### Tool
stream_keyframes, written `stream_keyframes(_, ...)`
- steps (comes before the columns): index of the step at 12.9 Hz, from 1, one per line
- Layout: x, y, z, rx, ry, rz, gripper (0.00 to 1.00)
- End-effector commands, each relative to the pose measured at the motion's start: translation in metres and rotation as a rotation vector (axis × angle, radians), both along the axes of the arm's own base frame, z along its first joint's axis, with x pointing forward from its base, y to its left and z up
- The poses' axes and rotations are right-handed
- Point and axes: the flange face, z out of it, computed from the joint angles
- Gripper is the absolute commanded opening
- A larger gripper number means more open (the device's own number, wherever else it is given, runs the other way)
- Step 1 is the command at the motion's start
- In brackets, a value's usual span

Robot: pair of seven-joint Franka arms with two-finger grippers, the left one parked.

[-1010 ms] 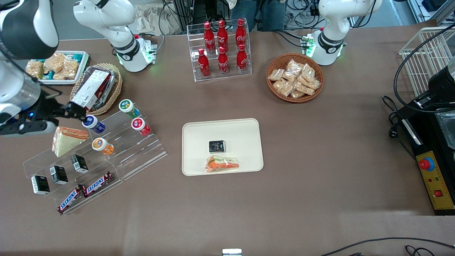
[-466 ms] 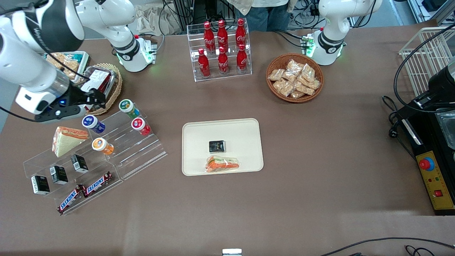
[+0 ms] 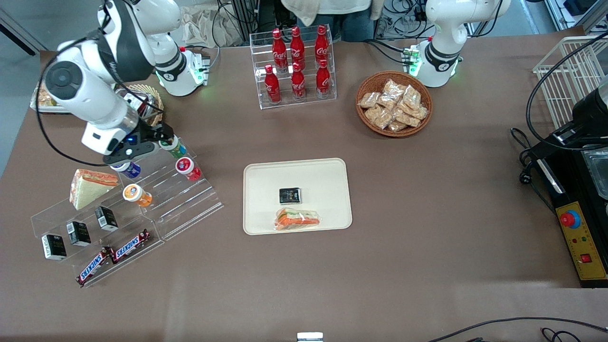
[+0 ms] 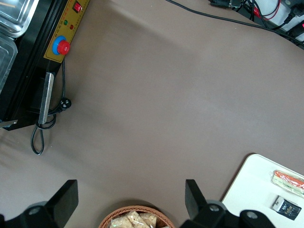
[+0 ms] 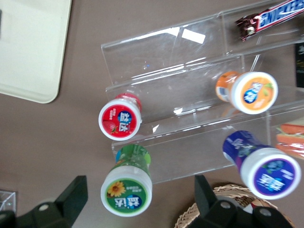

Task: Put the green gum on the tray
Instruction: 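Move the right gripper over the green-labelled bottle on the acrylic rack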

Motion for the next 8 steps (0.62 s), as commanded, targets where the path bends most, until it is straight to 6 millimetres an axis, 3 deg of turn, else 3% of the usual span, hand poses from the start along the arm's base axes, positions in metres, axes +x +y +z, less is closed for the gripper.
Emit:
stream_keyframes(1,-0.018,0.005,-0.012,0.014,-0.007,0.007,1.0)
stream_keyframes(8,-0.035,0.006,-0.047,0.007,0.034,0.015,1.0)
